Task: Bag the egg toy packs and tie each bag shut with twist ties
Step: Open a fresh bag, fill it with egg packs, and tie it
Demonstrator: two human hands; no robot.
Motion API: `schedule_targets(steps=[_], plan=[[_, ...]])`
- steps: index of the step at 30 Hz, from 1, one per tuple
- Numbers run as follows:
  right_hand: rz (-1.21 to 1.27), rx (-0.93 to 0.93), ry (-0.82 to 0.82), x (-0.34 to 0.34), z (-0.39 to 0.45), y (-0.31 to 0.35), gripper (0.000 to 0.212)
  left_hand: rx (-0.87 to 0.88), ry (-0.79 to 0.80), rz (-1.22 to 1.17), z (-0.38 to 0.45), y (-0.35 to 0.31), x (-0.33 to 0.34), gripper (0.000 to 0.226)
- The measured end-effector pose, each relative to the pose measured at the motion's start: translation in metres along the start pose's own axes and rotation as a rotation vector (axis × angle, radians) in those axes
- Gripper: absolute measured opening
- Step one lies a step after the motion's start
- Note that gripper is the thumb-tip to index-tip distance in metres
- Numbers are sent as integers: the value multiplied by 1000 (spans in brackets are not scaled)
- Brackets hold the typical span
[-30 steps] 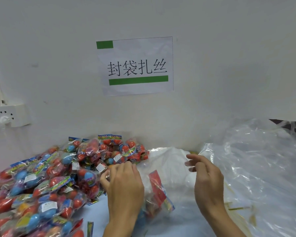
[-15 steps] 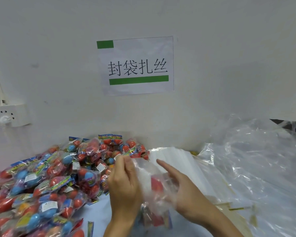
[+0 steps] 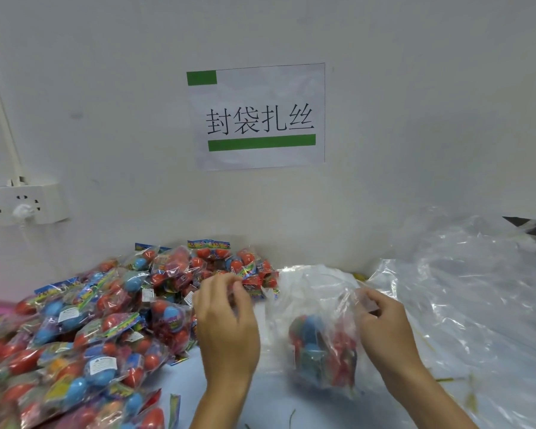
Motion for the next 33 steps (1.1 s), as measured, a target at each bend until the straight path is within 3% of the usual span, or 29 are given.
schedule_targets(steps=[3,6,8,9,11,13,17,22,24,28,30,33], plan=[[47,15,123,10,-3,2,29,-332,-31,201,4,43,-15,12],[263,-9,334,25,-12,12,23,-606,49,224,-3,73,-19,43],[406,-26,474,33,-21,15,22,-676,103,205,-6,82,-16,50],[406,-73,494,32,-25,19,9,-697,136,211,-8,87,-15,51],[288,-210,406,23,-26,25,26,-719,202,260,-11,95,-13,57],[222,-283,277,13,-21,29,44,-712,200,309,-12,97,-14,63],[165,-82,91,1,-5,11,38,-489,56,417,-2,69,-21,59],[100,-196,-114,-15,-10,27,35,-245,-96,306,3,25,-20,54],[136,-225,-105,-15,-10,30,43,-154,-181,171,4,11,-24,42],[82,-314,43,0,-16,35,37,-106,-415,-148,5,2,-41,37],[-77,-346,179,19,-22,33,37,-96,-431,-309,4,-3,-40,38],[-299,-343,321,37,-27,24,37,-124,-324,-468,0,-13,-23,43]])
Point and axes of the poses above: each hand's wrist, its own z-axis towards the middle knuckle, its own x-axis out of the palm, y = z × x, the point moved 8 cm from there along z, towards the middle knuckle, and after that the axes turned 13 degrees about -z, right-handed, at the moved point
